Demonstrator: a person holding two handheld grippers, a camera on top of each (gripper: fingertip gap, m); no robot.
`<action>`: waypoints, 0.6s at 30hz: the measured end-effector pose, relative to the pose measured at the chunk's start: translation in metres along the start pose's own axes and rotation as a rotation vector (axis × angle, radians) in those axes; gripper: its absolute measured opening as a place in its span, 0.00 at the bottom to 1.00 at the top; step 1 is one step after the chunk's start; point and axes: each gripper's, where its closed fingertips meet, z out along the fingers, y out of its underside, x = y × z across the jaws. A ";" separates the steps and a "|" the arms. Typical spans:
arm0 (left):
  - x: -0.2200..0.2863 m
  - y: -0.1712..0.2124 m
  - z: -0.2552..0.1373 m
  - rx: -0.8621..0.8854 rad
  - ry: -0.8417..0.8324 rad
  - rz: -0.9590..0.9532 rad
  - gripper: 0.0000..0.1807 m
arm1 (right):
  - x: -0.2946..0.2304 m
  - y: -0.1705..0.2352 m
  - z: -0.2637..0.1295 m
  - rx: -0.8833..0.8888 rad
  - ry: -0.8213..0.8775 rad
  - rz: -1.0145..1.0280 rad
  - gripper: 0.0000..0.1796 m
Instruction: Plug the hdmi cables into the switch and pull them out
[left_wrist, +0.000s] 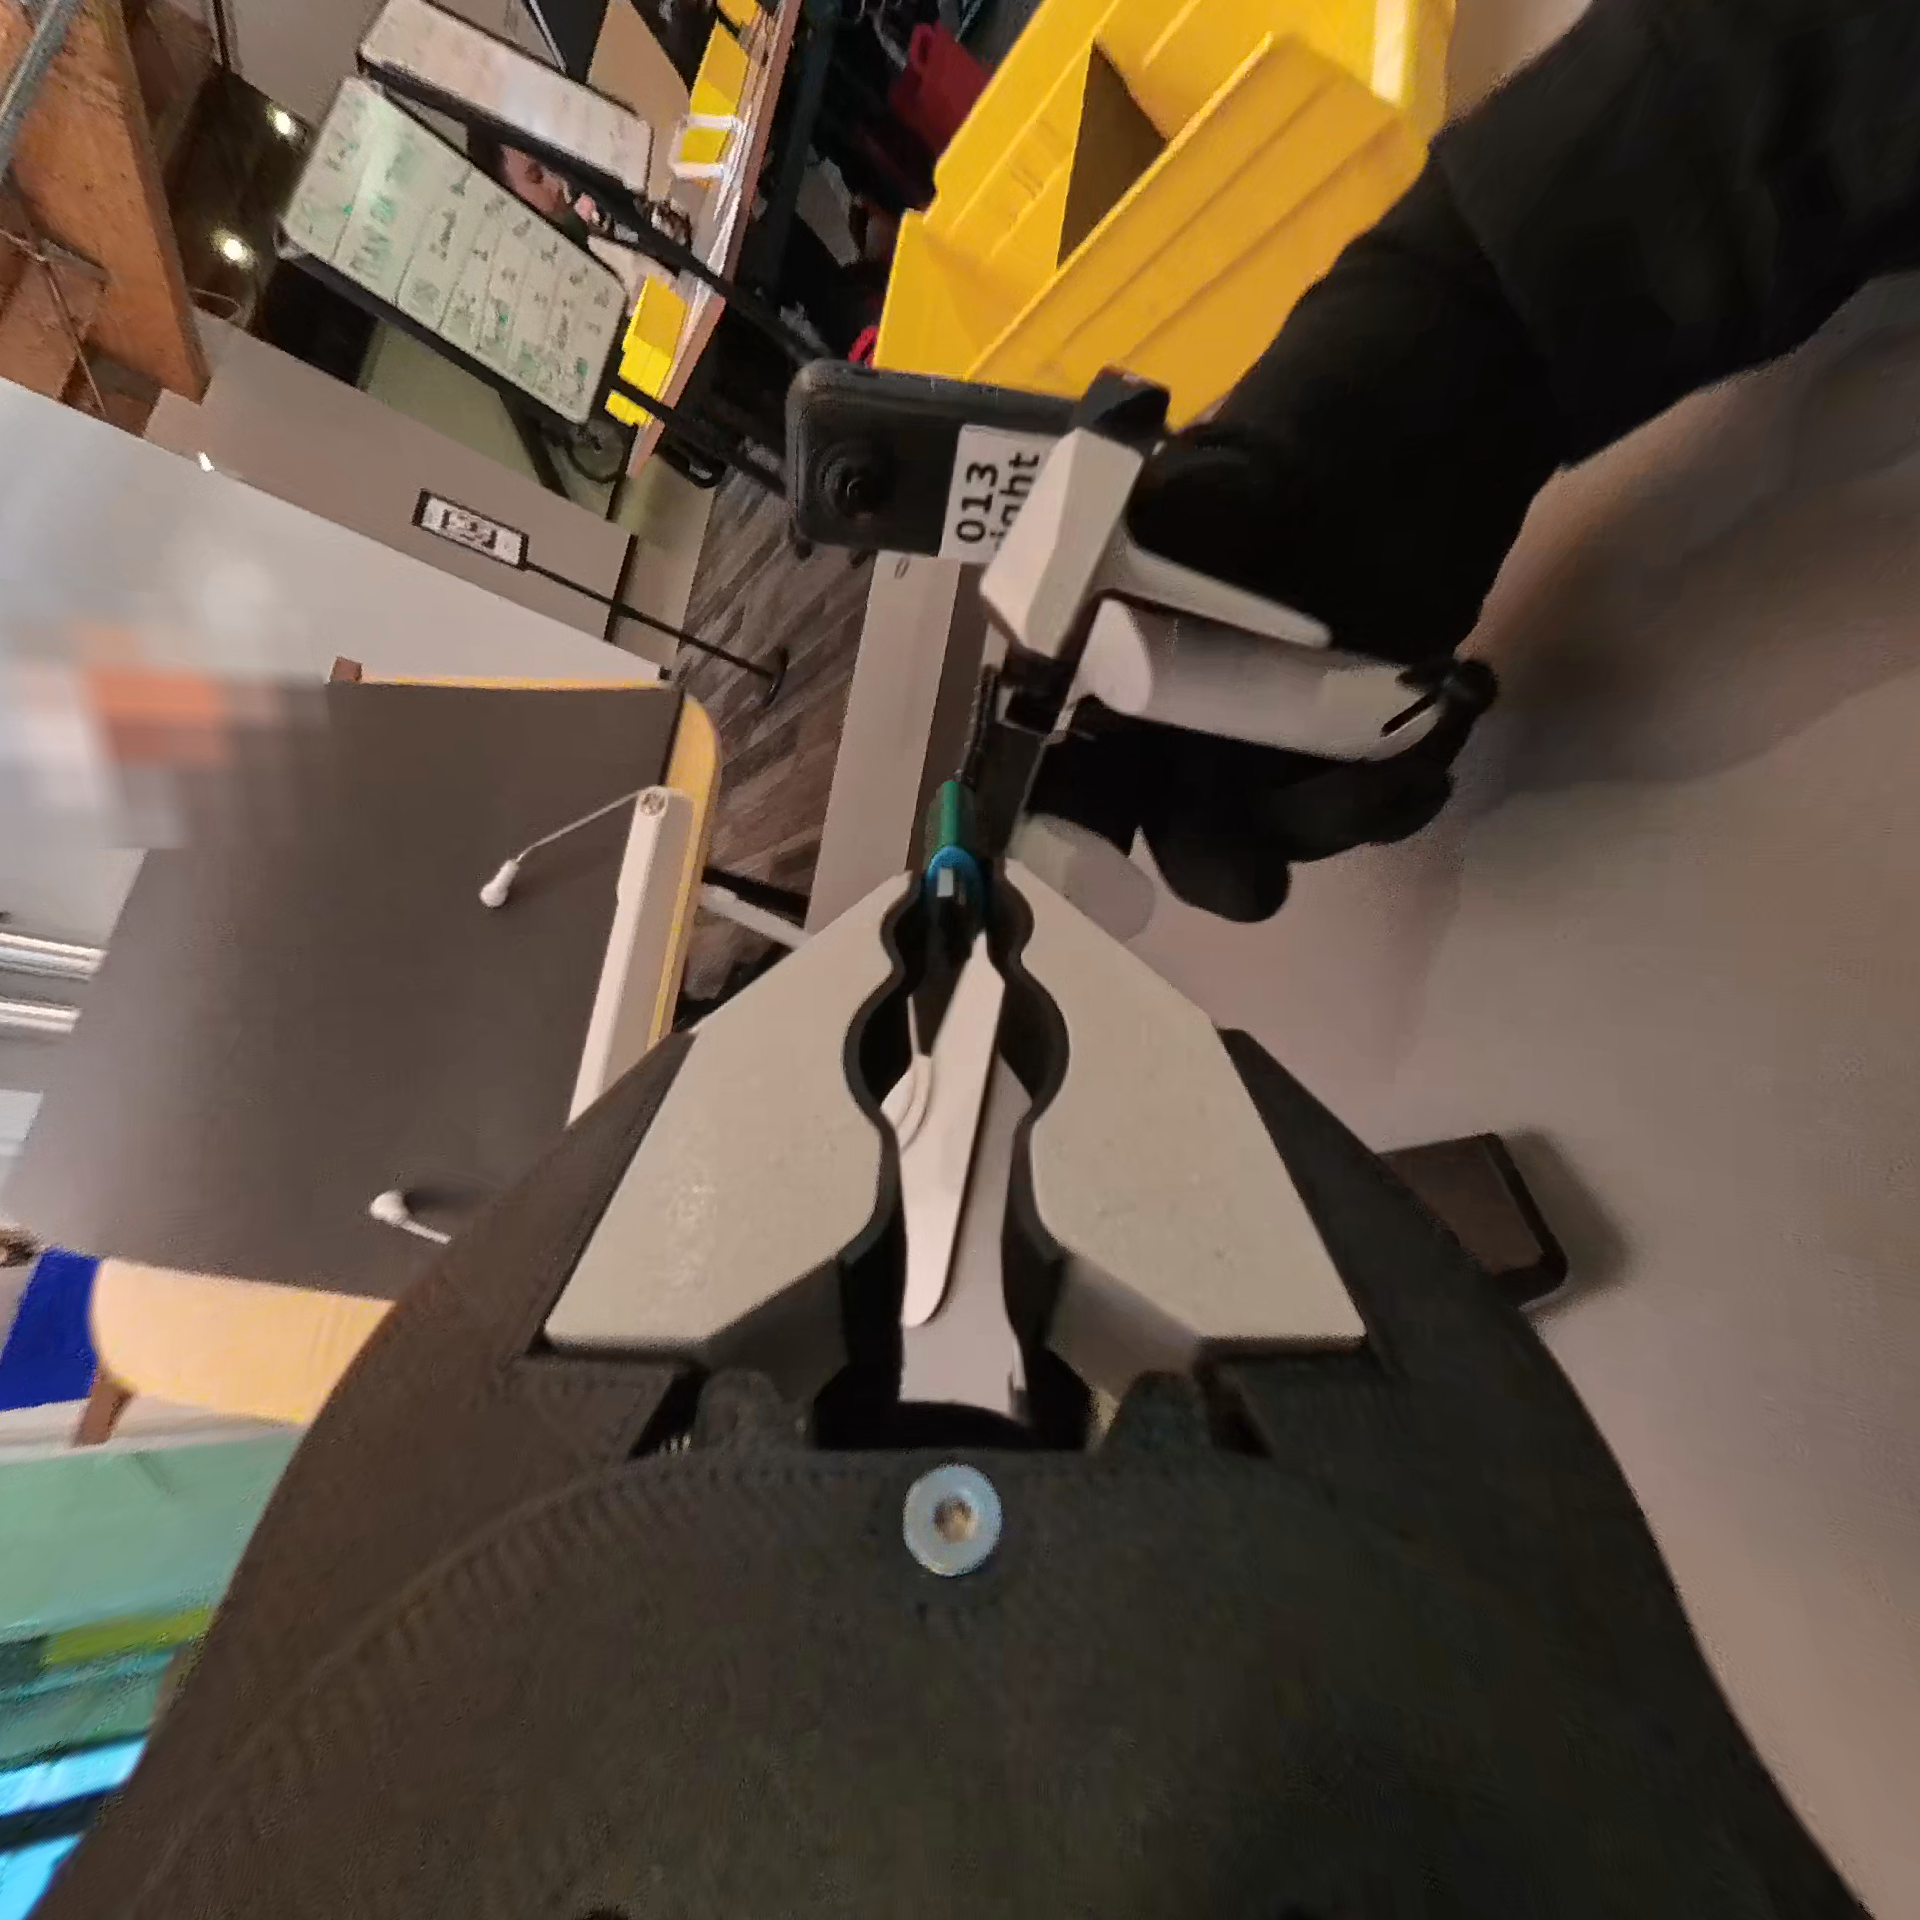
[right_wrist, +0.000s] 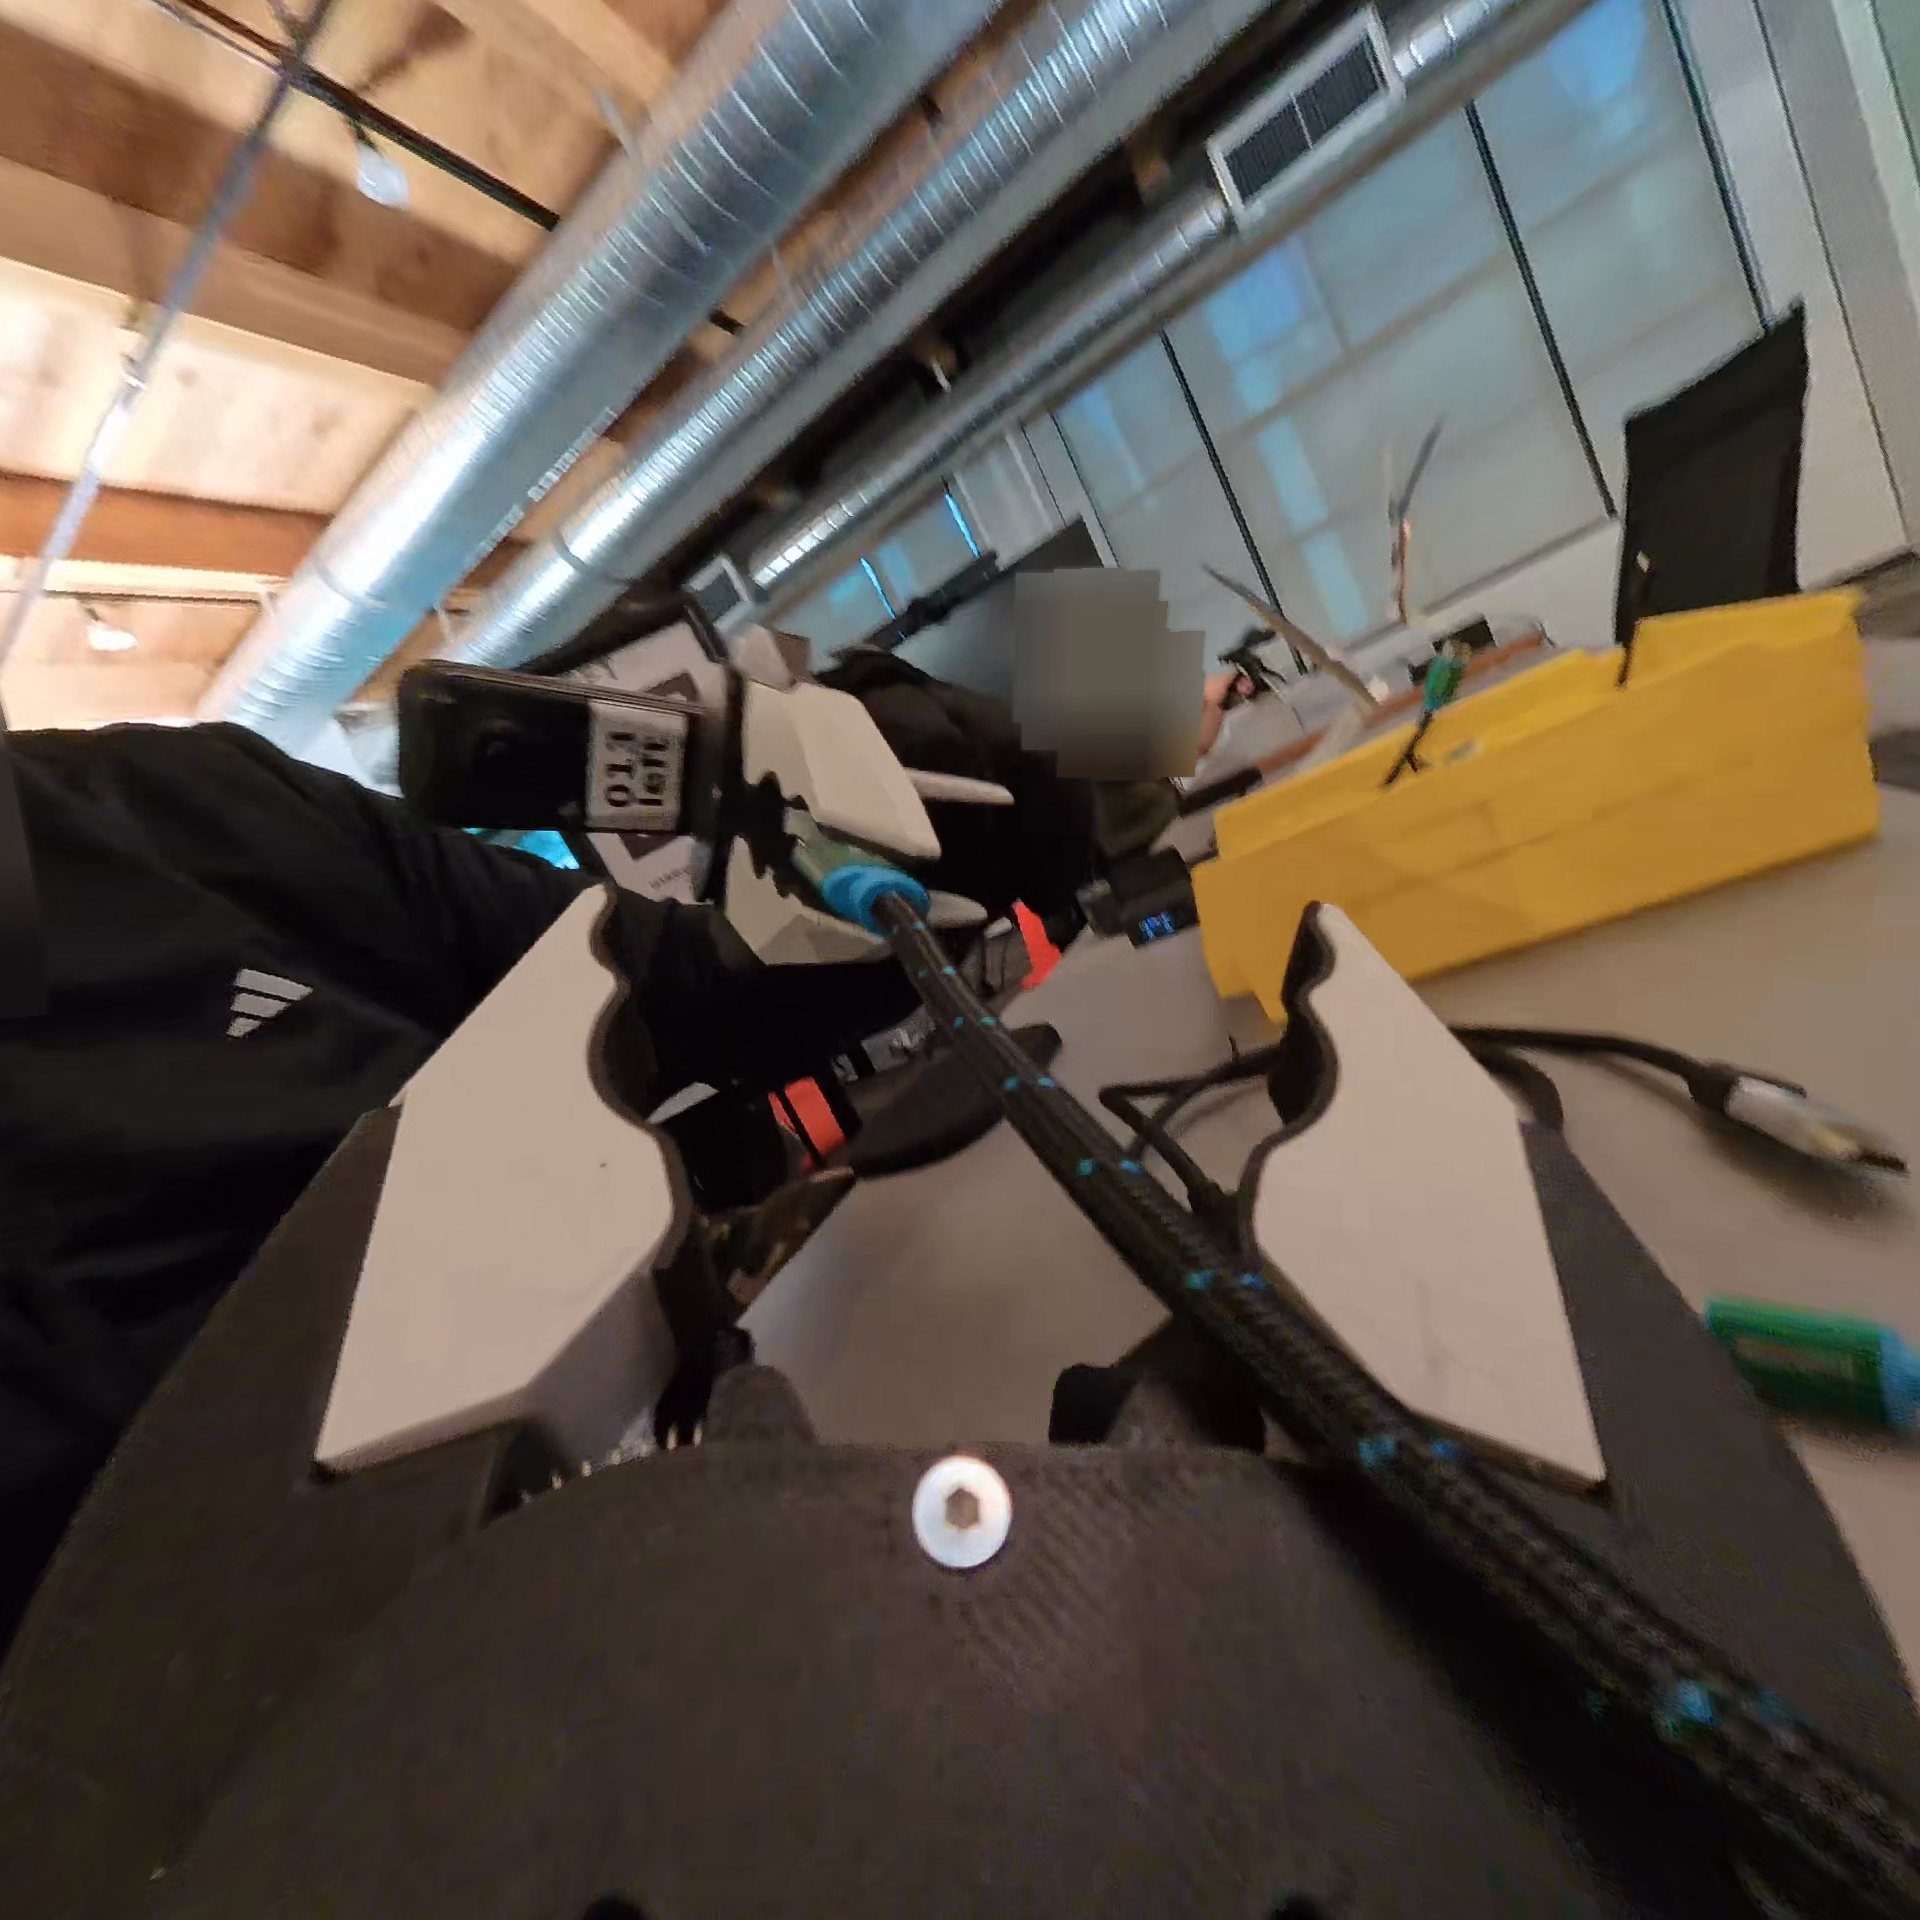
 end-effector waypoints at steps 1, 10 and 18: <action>0.001 -0.005 -0.001 0.027 0.019 -0.021 0.05 | -0.008 -0.005 -0.001 0.020 -0.035 -0.017 0.64; 0.007 -0.029 -0.012 0.096 0.115 0.046 0.05 | -0.044 -0.006 0.001 -0.062 -0.182 0.027 0.45; 0.016 -0.038 -0.015 0.036 0.084 0.374 0.05 | -0.060 0.008 -0.002 -0.178 -0.249 0.035 0.27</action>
